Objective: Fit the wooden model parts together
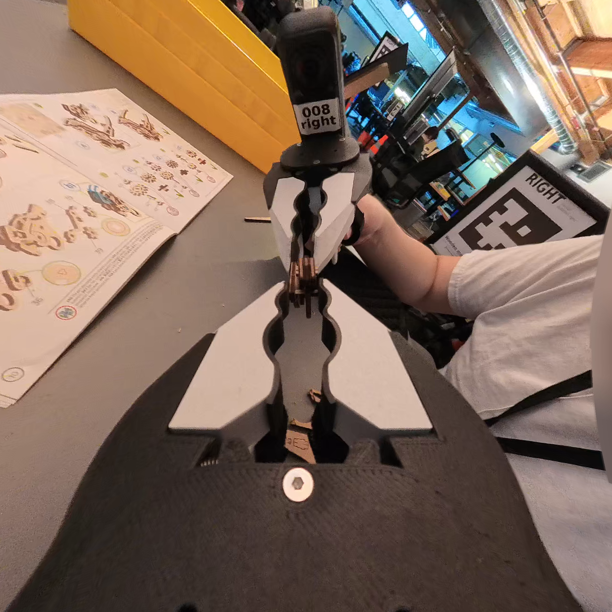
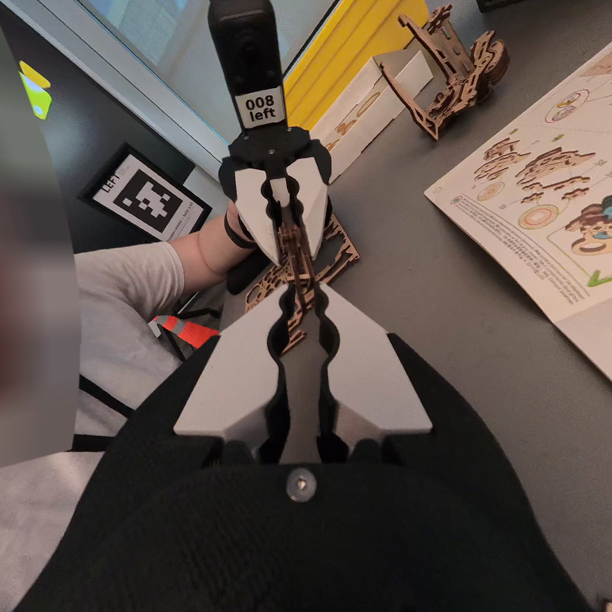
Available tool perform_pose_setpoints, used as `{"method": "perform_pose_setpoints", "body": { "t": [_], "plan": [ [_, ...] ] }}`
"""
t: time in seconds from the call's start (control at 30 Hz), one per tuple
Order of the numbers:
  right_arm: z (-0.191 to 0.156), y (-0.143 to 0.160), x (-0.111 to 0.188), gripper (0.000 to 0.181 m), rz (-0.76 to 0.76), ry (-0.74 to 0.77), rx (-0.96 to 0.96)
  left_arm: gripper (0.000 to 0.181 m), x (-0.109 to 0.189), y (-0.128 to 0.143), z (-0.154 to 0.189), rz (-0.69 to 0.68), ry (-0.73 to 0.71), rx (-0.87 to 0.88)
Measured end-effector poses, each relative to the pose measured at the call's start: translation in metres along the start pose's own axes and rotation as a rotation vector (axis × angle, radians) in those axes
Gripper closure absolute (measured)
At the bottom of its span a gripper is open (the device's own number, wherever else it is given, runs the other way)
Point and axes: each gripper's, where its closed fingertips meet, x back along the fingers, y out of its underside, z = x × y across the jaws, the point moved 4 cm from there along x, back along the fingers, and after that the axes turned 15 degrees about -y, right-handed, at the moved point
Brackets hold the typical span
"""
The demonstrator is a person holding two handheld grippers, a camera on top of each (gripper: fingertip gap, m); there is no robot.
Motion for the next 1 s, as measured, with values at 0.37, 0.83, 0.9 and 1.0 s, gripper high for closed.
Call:
{"method": "perform_pose_setpoints", "body": {
  "t": [0.37, 0.83, 0.9, 1.0],
  "plan": [
    [-0.029, -0.027, 0.029, 0.155, 0.077, 0.257, 0.81, 0.166, 0.005, -0.001, -0.015, 0.067, -0.04, 0.17],
    [-0.005, 0.003, 0.0, 0.149, -0.273, 0.369, 0.895, 0.166, 0.004, -0.002, -0.019, 0.082, -0.05, 0.239],
    [-0.005, -0.002, 0.004, 0.147, -0.239, 0.405, 0.898, 0.166, 0.006, -0.002, -0.021, 0.09, -0.045, 0.268],
    [-0.006, -0.006, 0.006, 0.147, -0.2, 0.415, 0.882, 0.166, 0.009, -0.004, -0.023, 0.103, -0.037, 0.305]
  ]
}}
